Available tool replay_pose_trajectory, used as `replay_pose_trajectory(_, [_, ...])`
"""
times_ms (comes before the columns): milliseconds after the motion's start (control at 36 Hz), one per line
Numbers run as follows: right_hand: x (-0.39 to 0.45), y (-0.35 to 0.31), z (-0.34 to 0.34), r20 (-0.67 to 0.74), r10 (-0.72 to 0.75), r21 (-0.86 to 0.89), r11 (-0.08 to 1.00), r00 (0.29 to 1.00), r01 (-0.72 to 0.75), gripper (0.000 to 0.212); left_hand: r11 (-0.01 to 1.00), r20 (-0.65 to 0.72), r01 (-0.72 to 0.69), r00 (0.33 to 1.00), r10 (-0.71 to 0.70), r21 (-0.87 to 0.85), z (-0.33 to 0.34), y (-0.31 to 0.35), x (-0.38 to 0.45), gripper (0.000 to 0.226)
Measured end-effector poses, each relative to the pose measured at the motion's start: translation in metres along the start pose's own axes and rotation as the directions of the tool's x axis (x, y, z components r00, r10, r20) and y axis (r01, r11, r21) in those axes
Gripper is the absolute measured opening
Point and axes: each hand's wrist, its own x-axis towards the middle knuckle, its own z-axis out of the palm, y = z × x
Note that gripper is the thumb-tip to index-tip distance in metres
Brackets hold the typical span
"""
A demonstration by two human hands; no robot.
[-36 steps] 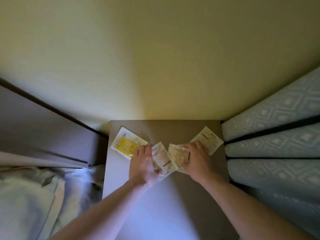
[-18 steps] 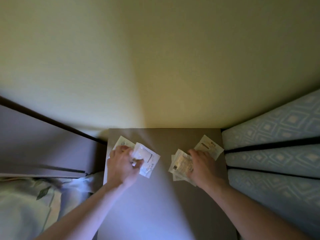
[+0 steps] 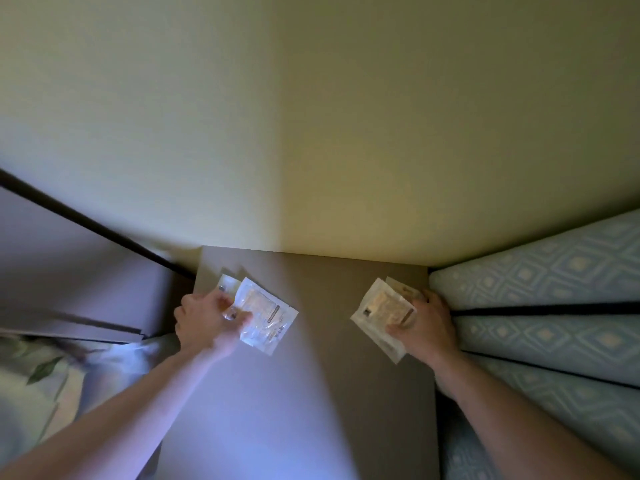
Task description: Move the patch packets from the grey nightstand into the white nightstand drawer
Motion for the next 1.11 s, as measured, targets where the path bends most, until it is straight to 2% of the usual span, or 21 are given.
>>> replay_pose_trajectory(83, [0.004,0.002,0.002,0.024,0.03,0.002,1.0,0.999,-0.03,0.068,1.0,0.019,0.029,0.999,-0.029,-0.002,0.0,-0.003,0.0,0.029])
replay_pose_trajectory(194, [-0.005,-0.001,0.007,0.029,0.047,0.046,0.998,0.999,-0.048,0.054,0.981,-0.051,-0.027,0.999,0.017,-0.191,0.003,-0.01,-0.013,0.031])
replay_pose_trajectory(306, [-0.026,-0.005,0.01,0.023,0.037,0.4,0.916,0.999,-0.043,0.037,0.888,-0.078,-0.114,0.993,0.088,-0.445,0.007,-0.021,-0.026,0.04])
replay_pose_trajectory(417, [-0.053,-0.018,0.006,0.019,0.027,0.566,0.824,0.999,-0.033,0.04,0.784,-0.04,-0.124,0.991,0.126,-0.609,0.002,-0.03,-0.042,0.033])
replay_pose_trajectory(556, [-0.101,-0.036,-0.011,-0.004,0.061,0.615,0.788,0.998,-0.046,0.061,0.726,-0.065,-0.19,0.978,0.196,-0.661,-0.036,-0.03,-0.093,0.041])
replay_pose_trajectory(695, [-0.165,-0.052,-0.05,0.035,0.027,0.629,0.776,0.999,-0.043,0.092,0.776,-0.06,-0.139,0.99,0.129,-0.615,-0.095,-0.032,-0.168,0.047])
replay_pose_trajectory(778, [-0.205,-0.063,-0.08,0.063,-0.029,0.635,0.773,0.998,-0.018,0.078,0.807,-0.078,-0.107,0.994,0.076,-0.581,-0.131,-0.037,-0.216,0.046])
replay_pose_trajectory(861, [-0.235,-0.067,-0.104,0.073,-0.079,0.593,0.805,0.994,0.02,0.045,0.845,-0.049,-0.046,0.999,0.023,-0.533,-0.162,-0.043,-0.263,0.042])
replay_pose_trajectory(917, [-0.252,-0.071,-0.116,0.095,-0.104,0.585,0.811,0.99,0.029,0.029,0.857,-0.031,-0.006,0.999,-0.011,-0.515,-0.176,-0.052,-0.291,0.048])
replay_pose_trajectory(1000, [-0.277,-0.077,-0.125,0.169,-0.139,0.585,0.811,0.976,0.014,0.032,0.875,-0.052,-0.013,0.999,-0.013,-0.484,-0.188,-0.07,-0.332,0.062])
replay_pose_trajectory(1111, [-0.307,-0.086,-0.129,0.273,-0.285,0.55,0.83,0.919,0.094,0.026,0.849,-0.152,-0.006,0.984,-0.088,-0.528,-0.201,-0.088,-0.38,0.041])
